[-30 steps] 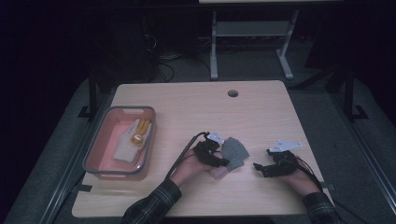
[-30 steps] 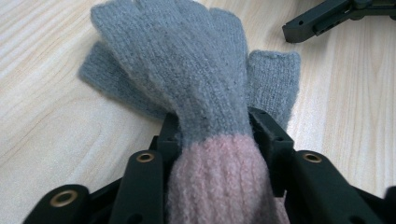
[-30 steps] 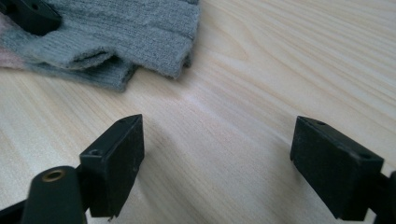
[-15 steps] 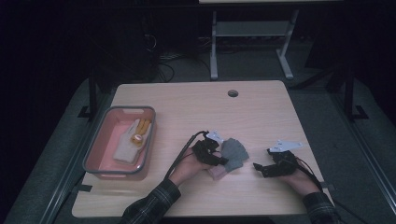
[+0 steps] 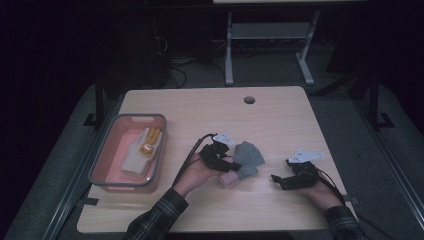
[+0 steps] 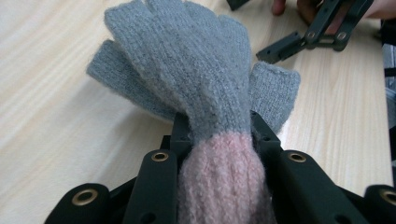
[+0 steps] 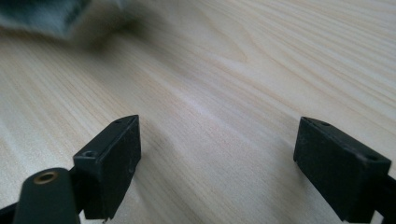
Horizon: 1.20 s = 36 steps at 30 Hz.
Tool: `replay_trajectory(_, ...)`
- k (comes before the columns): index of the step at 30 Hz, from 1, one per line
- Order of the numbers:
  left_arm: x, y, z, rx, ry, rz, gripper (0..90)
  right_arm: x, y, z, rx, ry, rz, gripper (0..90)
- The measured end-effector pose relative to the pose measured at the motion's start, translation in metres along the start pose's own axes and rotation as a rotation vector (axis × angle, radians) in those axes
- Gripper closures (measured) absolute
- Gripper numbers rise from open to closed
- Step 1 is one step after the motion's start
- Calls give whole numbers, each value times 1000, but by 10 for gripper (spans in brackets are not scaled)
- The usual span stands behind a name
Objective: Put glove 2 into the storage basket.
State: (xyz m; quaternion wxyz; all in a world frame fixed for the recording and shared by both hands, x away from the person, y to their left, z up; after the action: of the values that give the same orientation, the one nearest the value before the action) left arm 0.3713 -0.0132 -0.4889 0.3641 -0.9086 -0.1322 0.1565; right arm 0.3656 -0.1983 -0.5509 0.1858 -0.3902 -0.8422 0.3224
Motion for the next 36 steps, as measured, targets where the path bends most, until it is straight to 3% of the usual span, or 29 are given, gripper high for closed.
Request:
replay_trajectory(8,3,-22,-7,-24,-3,-8,688,0,0,0,-1,-1,0,146)
replay_trajectory(15,10,-44,-9,-49,-30,-31,688,0,0,0,3,5,-1,146)
replay_trajectory(36,41,-110,7,-111,-106,-126,687,0,0,0,2,5,0,140)
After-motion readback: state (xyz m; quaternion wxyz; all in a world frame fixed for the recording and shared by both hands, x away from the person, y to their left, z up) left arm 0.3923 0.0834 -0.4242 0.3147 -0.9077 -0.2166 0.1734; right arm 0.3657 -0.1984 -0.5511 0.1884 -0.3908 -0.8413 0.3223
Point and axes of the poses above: each handheld gripper's, and its own axes: y roughly forward along the jaws, z roughly out of its underside, x roughly to its left, the point moved 10 cm from there along y, roughly forward along the jaws, and after that the axes turned 2 degrees about y, right-handed, at the moved point
